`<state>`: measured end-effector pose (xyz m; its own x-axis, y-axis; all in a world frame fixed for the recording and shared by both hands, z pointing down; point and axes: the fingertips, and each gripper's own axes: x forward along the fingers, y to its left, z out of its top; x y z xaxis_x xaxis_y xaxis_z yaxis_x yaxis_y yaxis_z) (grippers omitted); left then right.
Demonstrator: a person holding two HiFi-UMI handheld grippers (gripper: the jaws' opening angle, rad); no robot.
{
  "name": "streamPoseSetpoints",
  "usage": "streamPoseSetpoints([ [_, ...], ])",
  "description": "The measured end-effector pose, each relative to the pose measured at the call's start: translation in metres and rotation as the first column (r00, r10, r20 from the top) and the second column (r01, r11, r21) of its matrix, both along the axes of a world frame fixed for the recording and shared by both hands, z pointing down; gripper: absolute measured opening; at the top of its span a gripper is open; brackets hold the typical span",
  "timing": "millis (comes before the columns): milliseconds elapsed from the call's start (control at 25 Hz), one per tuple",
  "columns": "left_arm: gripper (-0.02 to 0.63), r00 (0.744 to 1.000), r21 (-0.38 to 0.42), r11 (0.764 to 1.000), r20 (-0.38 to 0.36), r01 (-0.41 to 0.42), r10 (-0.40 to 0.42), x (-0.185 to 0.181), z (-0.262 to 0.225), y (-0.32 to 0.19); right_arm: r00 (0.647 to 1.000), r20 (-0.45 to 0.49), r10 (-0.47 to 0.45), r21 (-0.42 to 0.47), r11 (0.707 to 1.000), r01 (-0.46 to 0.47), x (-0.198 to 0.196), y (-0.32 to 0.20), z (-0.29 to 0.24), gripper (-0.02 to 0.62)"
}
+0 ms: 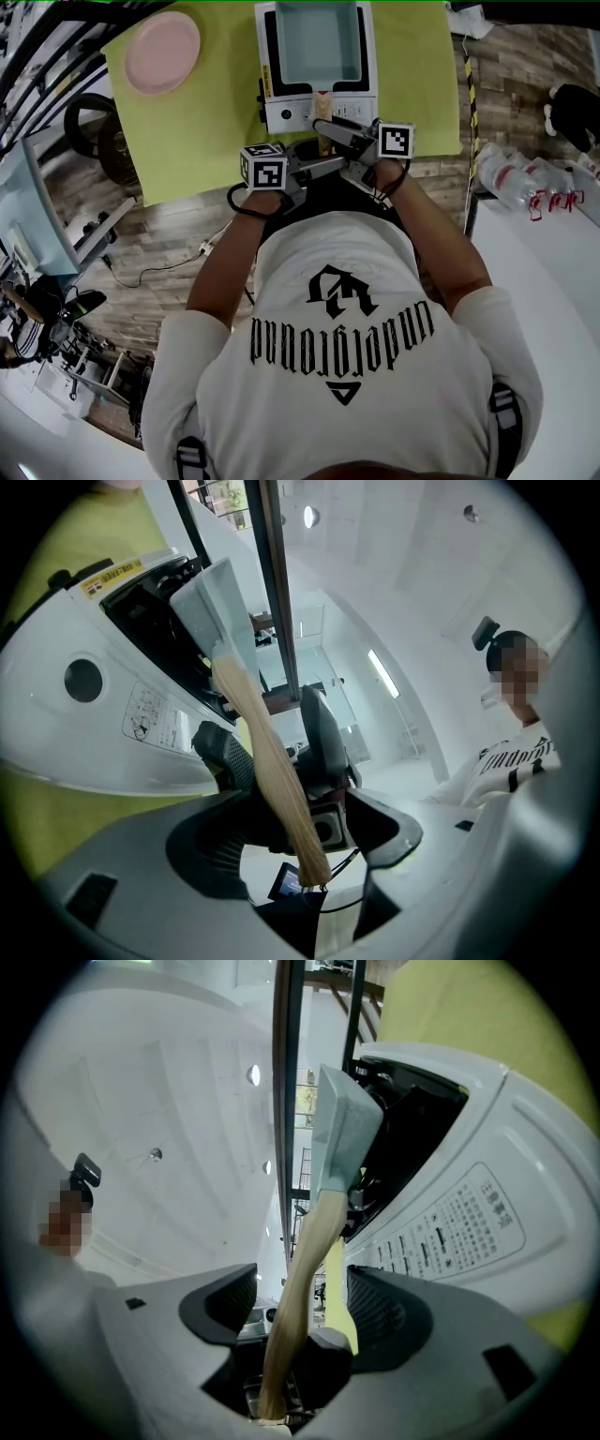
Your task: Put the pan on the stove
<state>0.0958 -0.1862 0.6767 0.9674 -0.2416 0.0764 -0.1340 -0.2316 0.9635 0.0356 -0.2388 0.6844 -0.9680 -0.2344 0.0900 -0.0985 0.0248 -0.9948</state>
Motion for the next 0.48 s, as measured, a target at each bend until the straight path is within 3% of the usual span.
streamPoseSetpoints([
  [480, 0.331, 0.998, 0.012, 1.000, 0.047, 0.028, -0.028, -0.016, 0.000, 0.006, 0.999, -0.008, 0.036, 0.020, 0.999, -0.036, 0.024, 0.007, -0.010, 0.304],
])
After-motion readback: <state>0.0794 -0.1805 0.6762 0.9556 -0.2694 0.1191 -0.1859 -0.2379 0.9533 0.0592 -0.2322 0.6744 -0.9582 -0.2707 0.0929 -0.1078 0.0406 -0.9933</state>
